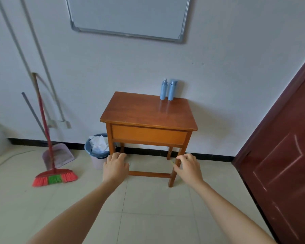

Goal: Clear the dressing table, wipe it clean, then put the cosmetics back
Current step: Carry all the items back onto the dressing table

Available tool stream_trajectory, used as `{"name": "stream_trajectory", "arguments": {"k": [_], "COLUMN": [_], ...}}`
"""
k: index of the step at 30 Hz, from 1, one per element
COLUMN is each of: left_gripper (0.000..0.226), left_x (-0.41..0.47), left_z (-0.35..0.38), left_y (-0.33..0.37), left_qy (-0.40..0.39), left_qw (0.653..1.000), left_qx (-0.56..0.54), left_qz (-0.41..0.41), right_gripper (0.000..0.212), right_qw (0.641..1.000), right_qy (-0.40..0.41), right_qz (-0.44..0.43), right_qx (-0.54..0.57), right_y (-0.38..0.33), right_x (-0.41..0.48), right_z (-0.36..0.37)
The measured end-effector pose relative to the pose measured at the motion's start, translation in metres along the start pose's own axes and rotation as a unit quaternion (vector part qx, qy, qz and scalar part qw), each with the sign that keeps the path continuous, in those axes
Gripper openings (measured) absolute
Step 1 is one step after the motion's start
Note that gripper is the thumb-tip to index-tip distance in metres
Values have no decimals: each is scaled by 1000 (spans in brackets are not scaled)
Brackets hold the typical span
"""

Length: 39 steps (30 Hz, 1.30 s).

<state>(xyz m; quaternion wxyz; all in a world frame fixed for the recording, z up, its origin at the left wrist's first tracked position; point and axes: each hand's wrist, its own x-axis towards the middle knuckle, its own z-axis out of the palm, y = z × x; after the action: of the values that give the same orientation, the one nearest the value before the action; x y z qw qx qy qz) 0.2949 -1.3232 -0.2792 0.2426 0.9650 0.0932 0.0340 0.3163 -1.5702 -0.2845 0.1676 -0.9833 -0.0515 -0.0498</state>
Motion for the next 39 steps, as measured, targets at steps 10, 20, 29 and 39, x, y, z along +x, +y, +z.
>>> {"name": "stream_trajectory", "arguments": {"k": [10,20,29,39], "left_gripper": [39,40,41,43], "left_x": [106,255,385,467], "left_z": [27,28,26,92], "left_y": [44,9,6,71], "left_qy": [29,27,-11,-99], "left_qw": [997,996,993,986], "left_qx": [-65,-85,-108,-91], "left_qz": [-20,7,54,101], "right_gripper": [39,42,43,45], "right_qw": [997,997,998,990], "right_qy": [-9,-41,-1,15], "right_qz": [-65,-64,61,129], "right_qx": [44,21,34,60], "right_y": [11,-35,-50,23], "right_x": [131,264,359,435], "right_z": [6,48,51,51]}}
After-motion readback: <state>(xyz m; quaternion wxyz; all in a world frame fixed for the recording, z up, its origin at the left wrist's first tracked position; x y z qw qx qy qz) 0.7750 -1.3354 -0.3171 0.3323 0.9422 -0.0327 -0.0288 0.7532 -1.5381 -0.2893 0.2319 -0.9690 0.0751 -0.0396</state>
